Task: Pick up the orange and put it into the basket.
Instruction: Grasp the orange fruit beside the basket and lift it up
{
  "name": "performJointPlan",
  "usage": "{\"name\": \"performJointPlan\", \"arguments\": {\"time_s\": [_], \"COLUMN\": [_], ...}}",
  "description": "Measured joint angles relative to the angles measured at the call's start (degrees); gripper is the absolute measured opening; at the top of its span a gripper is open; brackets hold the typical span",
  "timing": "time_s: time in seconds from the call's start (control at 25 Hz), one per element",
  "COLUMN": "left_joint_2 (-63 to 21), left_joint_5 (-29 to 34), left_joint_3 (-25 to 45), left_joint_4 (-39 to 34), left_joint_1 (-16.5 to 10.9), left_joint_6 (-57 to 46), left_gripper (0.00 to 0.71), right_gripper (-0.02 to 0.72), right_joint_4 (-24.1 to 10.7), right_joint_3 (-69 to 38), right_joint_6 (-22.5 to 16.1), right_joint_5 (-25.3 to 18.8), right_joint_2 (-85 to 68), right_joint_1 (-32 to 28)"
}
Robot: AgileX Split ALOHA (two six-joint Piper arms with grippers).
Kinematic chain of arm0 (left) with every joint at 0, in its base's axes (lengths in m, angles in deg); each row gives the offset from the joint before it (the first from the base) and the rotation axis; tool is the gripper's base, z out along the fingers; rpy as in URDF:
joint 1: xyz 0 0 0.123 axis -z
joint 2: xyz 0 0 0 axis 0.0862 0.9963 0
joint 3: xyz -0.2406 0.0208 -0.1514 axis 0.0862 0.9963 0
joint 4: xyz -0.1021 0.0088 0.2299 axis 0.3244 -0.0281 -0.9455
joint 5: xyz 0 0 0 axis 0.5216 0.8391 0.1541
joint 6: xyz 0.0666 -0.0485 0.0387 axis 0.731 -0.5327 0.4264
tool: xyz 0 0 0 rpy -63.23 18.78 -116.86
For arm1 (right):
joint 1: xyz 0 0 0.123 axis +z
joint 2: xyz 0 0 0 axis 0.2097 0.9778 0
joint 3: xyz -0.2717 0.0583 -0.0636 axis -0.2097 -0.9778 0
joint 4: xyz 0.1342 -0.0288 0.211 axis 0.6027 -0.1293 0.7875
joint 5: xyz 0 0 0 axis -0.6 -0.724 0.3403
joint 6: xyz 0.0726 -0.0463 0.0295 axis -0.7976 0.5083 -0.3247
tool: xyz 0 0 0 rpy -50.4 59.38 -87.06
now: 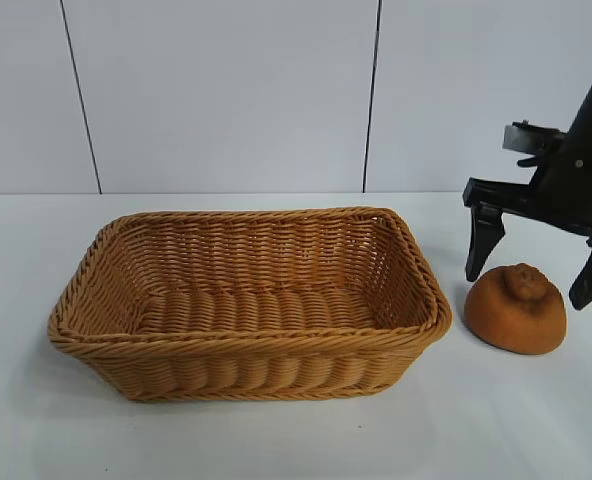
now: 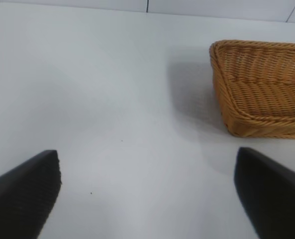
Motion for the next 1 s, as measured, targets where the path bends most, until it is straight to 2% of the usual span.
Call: {"name": "performJointPlan", "arguments": {"time_s": [0.08,0.16,0.24,0.4,0.52,0.76,1.0], "left_joint_2": [0.0,0.0,0.0,0.0,0.0,0.0,0.0], "left_joint_5": [0.1,0.0,0.0,0.0,0.0,0.0,0.0], "left_joint_3": [0.0,0.0,0.0,0.0,0.0,0.0,0.0], "left_joint_4": [0.0,0.0,0.0,0.0,0.0,0.0,0.0], "left_joint_1": [0.0,0.0,0.0,0.0,0.0,0.0,0.0], "left_joint_6": [0.0,0.0,0.0,0.0,0.0,0.0,0.0], "left_gripper": [0.673,0.673,0.673,0.673,0.673,0.673,0.673], "right_gripper": [0.682,0.647,0.551,0.268,0.097,0.085,0.085], "right_joint_4": [0.0,0.0,-0.1,-0.6,-0.7,-0.8,-1.0], "right_joint_3": [0.0,0.0,0.0,0.1,0.1,0.2,3.5], "right_joint_6": [0.0,0.0,0.0,0.0,0.5,1.2,2.5], "right_joint_5": [-0.1,-0.1,-0.2,-0.9,-1.4,-2.3,-7.2], "right_joint_2": [1.4,2.0,2.1,2.1,1.8,-0.7,-8.6], "right_joint_1": [0.0,0.0,0.0,0.0,0.0,0.0,0.3]}}
